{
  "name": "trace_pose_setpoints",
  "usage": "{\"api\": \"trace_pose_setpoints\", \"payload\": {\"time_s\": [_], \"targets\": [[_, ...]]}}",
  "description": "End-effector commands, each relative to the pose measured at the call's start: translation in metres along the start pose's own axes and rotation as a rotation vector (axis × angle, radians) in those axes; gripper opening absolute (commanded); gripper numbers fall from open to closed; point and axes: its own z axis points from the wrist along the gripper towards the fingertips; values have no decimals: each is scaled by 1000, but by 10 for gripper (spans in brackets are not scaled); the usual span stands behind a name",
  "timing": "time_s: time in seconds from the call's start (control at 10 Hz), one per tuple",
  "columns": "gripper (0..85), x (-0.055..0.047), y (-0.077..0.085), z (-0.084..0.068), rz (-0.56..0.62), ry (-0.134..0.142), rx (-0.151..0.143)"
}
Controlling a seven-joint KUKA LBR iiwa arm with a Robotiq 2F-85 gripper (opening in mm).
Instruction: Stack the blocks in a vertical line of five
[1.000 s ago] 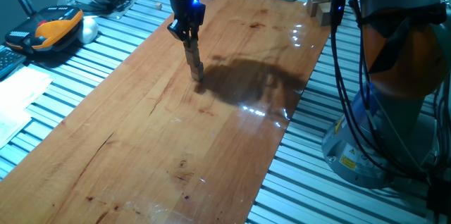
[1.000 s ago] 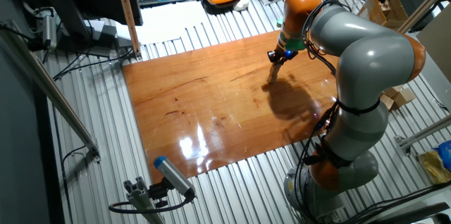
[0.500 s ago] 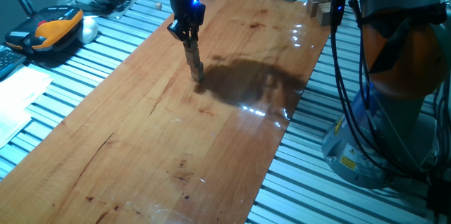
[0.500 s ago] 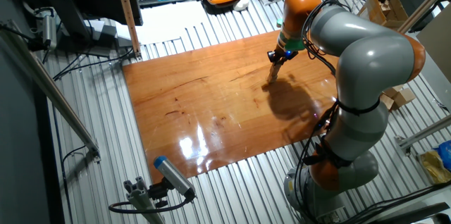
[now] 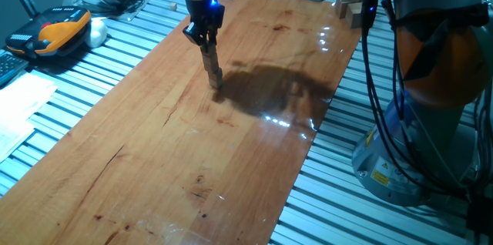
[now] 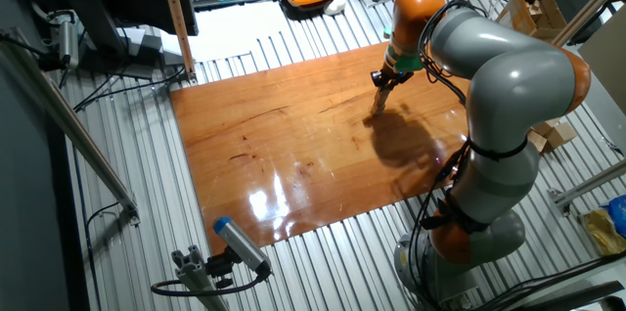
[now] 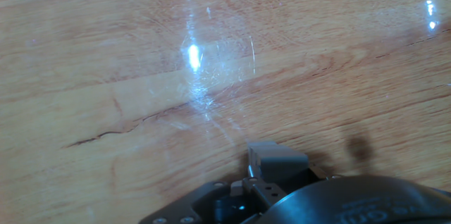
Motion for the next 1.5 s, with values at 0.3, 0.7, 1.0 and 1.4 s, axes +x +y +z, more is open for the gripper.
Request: {"api": "trace_pose_setpoints", "payload": {"time_s": [0.3, 0.7, 1.0, 1.4], "targets": [[170, 0, 0, 0, 12, -7, -1], [170, 1, 0, 1, 21, -17, 4], [170, 2, 1, 1, 23, -19, 5], [170, 2, 1, 1, 26, -20, 4]]}}
